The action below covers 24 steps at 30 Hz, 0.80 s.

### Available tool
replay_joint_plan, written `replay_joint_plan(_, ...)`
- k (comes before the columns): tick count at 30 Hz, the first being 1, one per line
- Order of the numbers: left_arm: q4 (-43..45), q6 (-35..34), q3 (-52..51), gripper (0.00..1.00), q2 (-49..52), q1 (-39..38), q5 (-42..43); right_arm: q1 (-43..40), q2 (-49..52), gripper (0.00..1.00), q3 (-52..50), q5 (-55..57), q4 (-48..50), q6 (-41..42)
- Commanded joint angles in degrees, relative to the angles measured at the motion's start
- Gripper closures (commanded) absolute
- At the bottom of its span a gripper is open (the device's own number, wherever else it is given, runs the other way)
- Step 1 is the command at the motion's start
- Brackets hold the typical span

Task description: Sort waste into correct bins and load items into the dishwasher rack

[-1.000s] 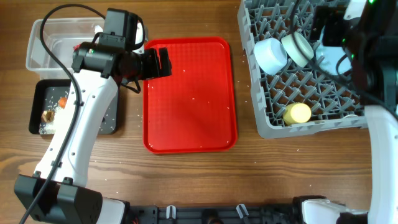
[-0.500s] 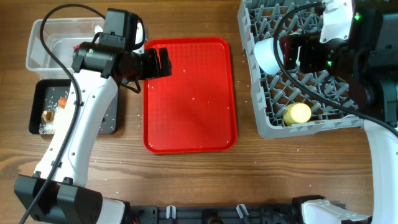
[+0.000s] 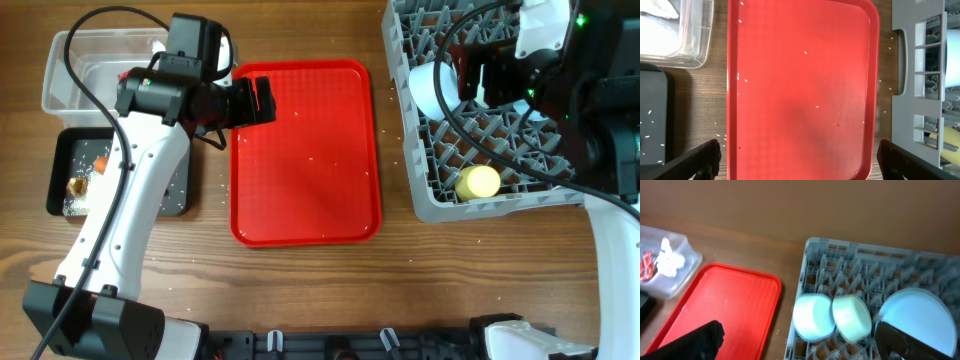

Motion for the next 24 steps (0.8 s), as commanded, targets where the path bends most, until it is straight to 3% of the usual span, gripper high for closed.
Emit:
replay_joint_plan(1, 0.17, -0.48, 0.37, 0.0, 0.37, -0.26, 0.28, 0.09, -4.61, 0.0, -6.69, 0.5, 6.56, -2.64)
replay_joint_plan(7, 0.17, -0.48, 0.37, 0.0, 0.37, -0.26, 0.28, 0.09, -18.25, 0.0, -32.89, 0.5, 28.52, -2.6)
replay_joint_plan(16, 0.17, -0.48, 0.37, 0.0, 0.37, -0.26, 0.28, 0.2, -43.47, 0.0, -69.16, 0.57, 50.77, -1.9)
replay_joint_plan(20, 0.17, -0.48, 0.37, 0.0, 0.37, -0.26, 0.28, 0.31, -55.67, 0.0, -80.72, 3.61, 53.88, 6.27)
replay_joint_plan(24, 0.17, -0.48, 0.37, 0.0, 0.37, -0.26, 0.28, 0.31, -63.91, 0.0, -86.36, 4.02, 53.88, 8.07)
